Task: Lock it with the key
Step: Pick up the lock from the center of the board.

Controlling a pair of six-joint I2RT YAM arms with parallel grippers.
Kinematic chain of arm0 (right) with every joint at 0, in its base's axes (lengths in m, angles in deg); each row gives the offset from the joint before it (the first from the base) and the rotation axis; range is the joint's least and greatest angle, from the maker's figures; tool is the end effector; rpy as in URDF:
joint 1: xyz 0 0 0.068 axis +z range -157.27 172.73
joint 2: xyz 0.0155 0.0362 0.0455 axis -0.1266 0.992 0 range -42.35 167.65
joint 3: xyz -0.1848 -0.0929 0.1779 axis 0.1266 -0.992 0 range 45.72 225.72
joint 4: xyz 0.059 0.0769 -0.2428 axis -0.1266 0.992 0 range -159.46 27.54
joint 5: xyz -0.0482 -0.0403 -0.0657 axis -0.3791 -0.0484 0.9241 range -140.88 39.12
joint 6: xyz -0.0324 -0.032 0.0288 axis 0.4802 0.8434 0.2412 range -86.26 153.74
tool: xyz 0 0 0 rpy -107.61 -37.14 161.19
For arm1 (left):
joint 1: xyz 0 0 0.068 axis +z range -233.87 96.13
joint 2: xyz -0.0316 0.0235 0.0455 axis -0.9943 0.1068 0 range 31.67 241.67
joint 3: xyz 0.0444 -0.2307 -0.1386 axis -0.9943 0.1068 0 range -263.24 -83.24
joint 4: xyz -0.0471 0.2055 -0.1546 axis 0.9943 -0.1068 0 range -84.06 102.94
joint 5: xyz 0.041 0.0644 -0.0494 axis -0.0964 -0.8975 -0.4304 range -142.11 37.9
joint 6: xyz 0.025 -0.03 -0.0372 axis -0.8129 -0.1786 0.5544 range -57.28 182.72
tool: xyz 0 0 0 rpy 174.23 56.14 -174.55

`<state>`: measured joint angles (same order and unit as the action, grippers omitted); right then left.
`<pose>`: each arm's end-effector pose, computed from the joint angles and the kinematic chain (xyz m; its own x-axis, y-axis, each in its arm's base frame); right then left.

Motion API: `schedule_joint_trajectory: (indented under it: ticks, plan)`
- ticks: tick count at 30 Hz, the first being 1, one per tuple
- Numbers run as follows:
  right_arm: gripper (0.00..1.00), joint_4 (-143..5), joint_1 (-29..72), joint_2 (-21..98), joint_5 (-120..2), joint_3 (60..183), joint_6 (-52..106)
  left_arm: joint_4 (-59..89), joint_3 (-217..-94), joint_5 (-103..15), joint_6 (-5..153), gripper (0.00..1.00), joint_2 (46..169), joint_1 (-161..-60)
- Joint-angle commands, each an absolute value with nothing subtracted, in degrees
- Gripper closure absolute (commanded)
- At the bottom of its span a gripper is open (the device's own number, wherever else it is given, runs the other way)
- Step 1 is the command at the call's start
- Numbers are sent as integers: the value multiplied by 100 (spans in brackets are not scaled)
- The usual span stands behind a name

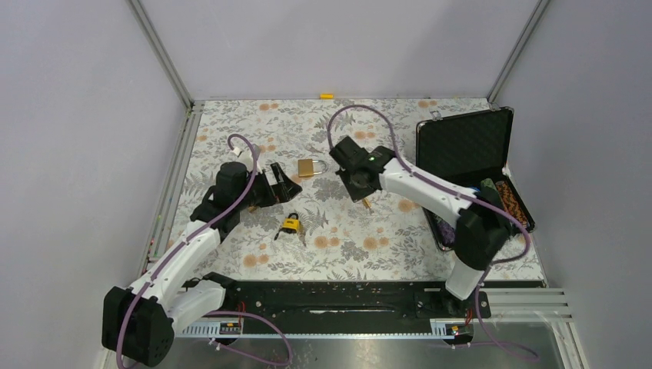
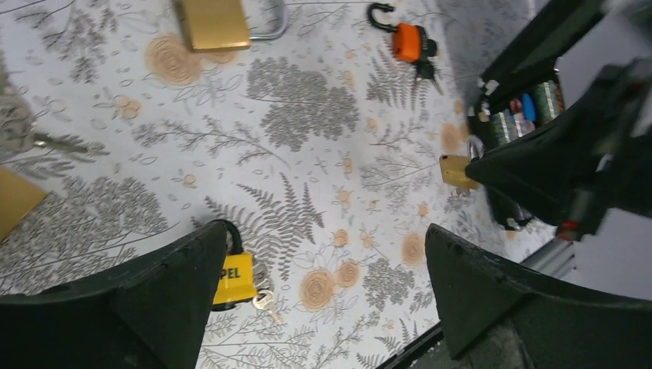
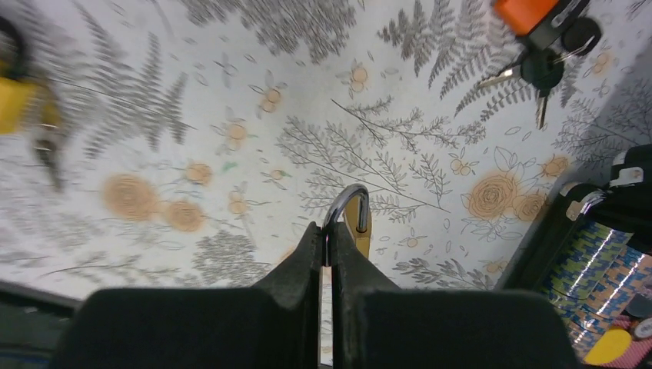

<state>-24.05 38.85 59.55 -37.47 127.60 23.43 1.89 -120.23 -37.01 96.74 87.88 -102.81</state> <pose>0.2626 0.2613 0.2456 -0.7337 -0.5119 -0.4468 -0.5113 0.8490 -0.1330 0.2031 -0.0794 0.2542 -0.6895 -0.3345 -0.6424 0.1694 0.7879 -0.5921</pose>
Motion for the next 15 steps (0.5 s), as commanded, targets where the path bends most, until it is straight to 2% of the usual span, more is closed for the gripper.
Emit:
schedule_joint_trajectory:
  ticks: [1, 7, 12, 15]
  plan:
    - [100, -2856, 3941, 4970, -3967, 13111, 1591, 839, -12077, -3039, 9558, 1, 8586, -10256]
    - [100, -3572, 3940, 4235, -4426, 13228, 160, 1166, -12131, -2991, 9548, 1, 8474, -10490]
    - [100, -3799, 3935, 3827, -4352, 13400, -849, 1500, -12203, -3199, 9556, 1, 8062, -10808]
    - [100, -3858, 3911, 3689, -4173, 13385, -1524, 1785, -12171, -3589, 9003, 1, 7867, -11176]
